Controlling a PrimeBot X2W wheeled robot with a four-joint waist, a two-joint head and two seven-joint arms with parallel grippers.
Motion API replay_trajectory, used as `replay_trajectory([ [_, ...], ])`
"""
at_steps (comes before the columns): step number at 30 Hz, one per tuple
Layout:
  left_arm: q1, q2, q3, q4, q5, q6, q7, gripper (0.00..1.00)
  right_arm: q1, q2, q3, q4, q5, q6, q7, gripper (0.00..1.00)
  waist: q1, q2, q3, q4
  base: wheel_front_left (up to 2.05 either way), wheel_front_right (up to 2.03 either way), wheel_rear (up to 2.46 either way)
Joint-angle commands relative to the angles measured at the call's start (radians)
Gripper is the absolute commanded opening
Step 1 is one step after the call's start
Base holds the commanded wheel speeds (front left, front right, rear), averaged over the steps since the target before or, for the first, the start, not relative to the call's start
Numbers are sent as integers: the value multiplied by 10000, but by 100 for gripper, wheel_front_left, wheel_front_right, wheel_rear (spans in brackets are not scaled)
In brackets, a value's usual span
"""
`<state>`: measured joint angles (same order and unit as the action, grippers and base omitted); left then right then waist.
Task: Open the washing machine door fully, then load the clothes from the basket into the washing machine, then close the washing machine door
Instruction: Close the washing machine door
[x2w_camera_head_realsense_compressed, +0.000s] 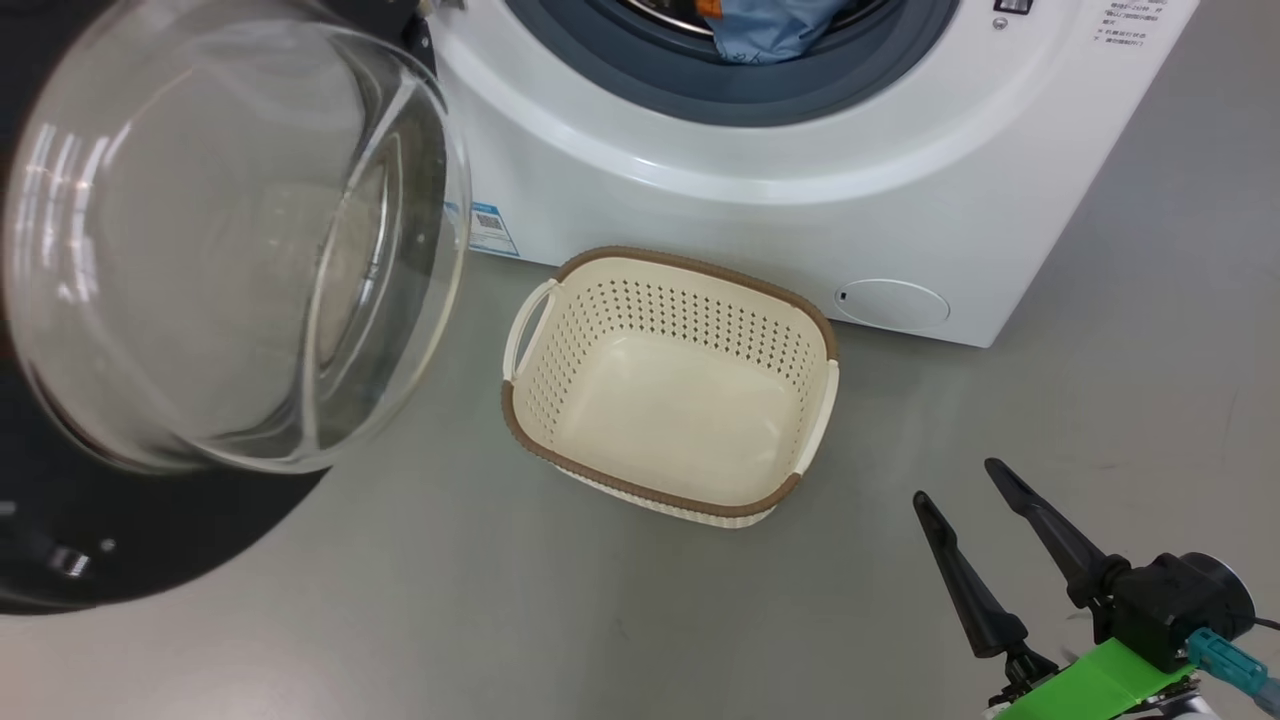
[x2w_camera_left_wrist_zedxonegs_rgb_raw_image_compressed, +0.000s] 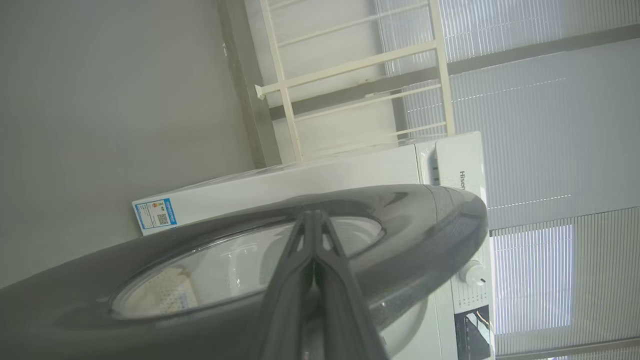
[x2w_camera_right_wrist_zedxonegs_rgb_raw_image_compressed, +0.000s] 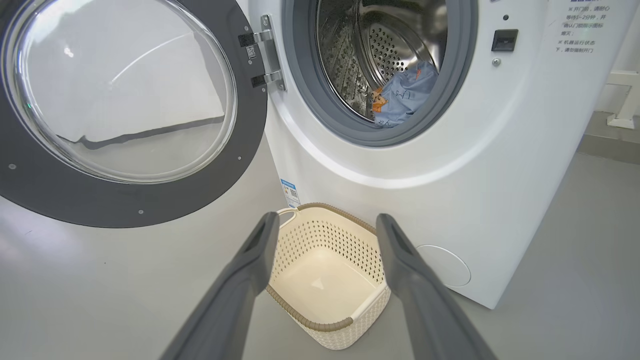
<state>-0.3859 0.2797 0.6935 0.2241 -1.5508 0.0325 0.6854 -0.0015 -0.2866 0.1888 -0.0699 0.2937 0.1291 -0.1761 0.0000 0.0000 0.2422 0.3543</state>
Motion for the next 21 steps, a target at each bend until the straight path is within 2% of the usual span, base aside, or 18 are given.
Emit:
replay_trajectory([
  [1,124,257,-54,-456,-284,108,462,0,-95,-35,239,-208,15,16,17,100,0,0,-17,23,0,0,0],
  [5,216,31,-65,-808,-924,593,1128,0,-96,7,236,-171,21,16,-3,100,0,0,-27,70,0,0,0],
  [9,442,-99,-306,-1316,-1220,860,1766,0,-82,77,287,-130,33,16,-35,100,0,0,-21,152,0,0,0],
  [21,896,-635,-1243,-2555,-1712,1281,3076,0,-261,291,506,317,181,16,-283,100,0,0,-269,69,0,0,0],
])
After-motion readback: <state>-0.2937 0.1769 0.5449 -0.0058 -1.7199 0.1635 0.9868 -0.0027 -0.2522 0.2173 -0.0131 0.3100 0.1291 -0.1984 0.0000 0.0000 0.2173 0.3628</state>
